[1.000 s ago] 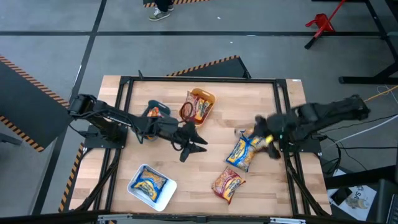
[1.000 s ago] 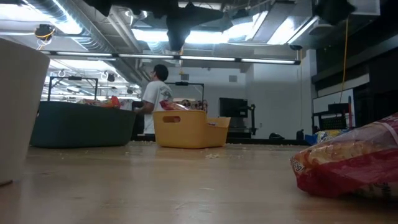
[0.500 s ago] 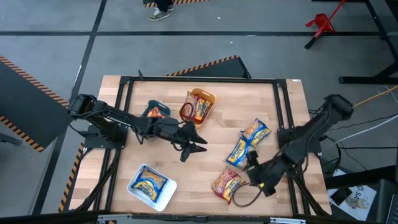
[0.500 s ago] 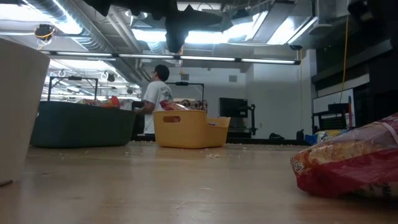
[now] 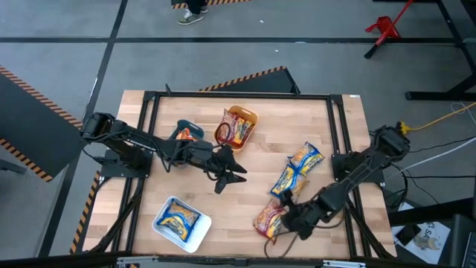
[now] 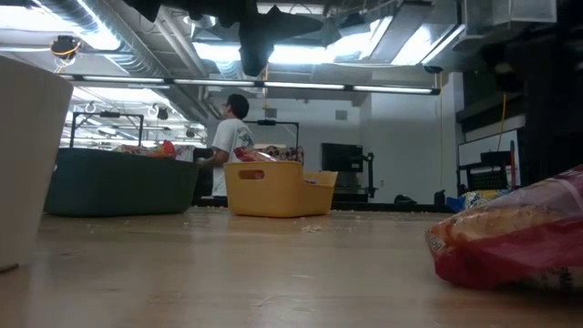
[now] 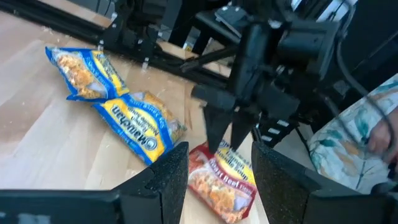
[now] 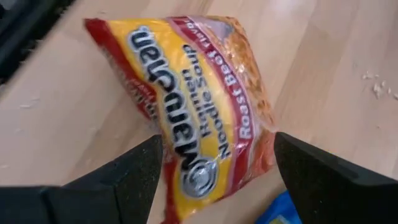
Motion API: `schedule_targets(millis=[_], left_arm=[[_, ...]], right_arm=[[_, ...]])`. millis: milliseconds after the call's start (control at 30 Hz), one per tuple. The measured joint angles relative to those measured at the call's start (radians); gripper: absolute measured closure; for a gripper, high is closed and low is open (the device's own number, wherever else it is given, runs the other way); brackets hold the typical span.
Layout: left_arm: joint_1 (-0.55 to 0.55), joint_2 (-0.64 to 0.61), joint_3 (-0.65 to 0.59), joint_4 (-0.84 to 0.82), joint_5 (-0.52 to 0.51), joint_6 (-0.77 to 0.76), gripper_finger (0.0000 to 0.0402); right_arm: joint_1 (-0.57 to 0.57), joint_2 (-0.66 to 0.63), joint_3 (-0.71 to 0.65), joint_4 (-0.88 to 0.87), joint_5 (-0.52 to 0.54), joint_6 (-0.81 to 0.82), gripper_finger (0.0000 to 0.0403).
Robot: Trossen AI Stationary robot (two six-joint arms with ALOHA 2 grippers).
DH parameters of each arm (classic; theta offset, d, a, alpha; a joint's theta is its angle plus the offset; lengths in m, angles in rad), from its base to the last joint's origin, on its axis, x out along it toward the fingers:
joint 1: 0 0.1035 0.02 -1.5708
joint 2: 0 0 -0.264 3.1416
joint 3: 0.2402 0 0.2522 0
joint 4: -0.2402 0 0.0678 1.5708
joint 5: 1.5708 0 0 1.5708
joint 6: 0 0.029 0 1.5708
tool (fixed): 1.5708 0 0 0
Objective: Sort Maruchan noodles
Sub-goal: Put the red noodle pack into the yellow bin
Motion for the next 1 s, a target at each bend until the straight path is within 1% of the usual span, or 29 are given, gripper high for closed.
schedule_targets(millis=[100, 233, 333, 400, 500, 633, 767, 867, 933, 1000], left_arm=[[0.0, -0.001, 0.0, -0.002, 0.004, -0.002, 0.0234], [0.0, -0.001, 0.0, -0.012, 0.029, -0.003, 0.0234], [0.0, -0.001, 0.0, -0.029, 0.03, -0.003, 0.0234], [0.0, -0.001, 0.0, -0.03, 0.029, -0.003, 0.0234], [0.0, -0.001, 0.0, -0.036, 0.021, 0.004, 0.0234], [-0.014, -0.001, 0.0, -0.125, -0.029, 0.026, 0.0234], [-0.018, 0.001, 0.0, -0.147, -0.04, 0.002, 0.0234], [-0.024, 0.03, 0.0, -0.117, -0.052, 0.032, 0.0234], [-0.026, 0.06, 0.0, -0.086, -0.045, 0.026, 0.0234], [-0.021, 0.085, 0.0, -0.063, -0.012, -0.003, 0.0234]], right_arm=[[-0.05, 0.02, 0.0, 0.013, -0.001, -0.043, 0.0109], [-0.139, 0.023, 0.0, 0.008, 0.081, -0.087, 0.0109], [-0.239, 0.023, 0.0, 0.016, 0.16, -0.119, 0.0109], [-0.311, 0.023, 0.0, 0.028, 0.176, -0.125, 0.0109], [-0.399, -0.007, 0.0, 0.028, 0.14, -0.105, 0.0109], [-0.446, -0.107, 0.002, -0.008, 0.026, -0.073, 0.0109], [-0.447, -0.268, 0.003, -0.12, -0.038, 0.019, 0.0109], [-0.447, -0.396, 0.003, -0.185, -0.104, 0.105, 0.0109], [-0.438, -0.455, 0.003, -0.177, -0.142, 0.13, 0.0109], [-0.402, -0.481, 0.0, -0.162, -0.146, 0.117, 0.0109]])
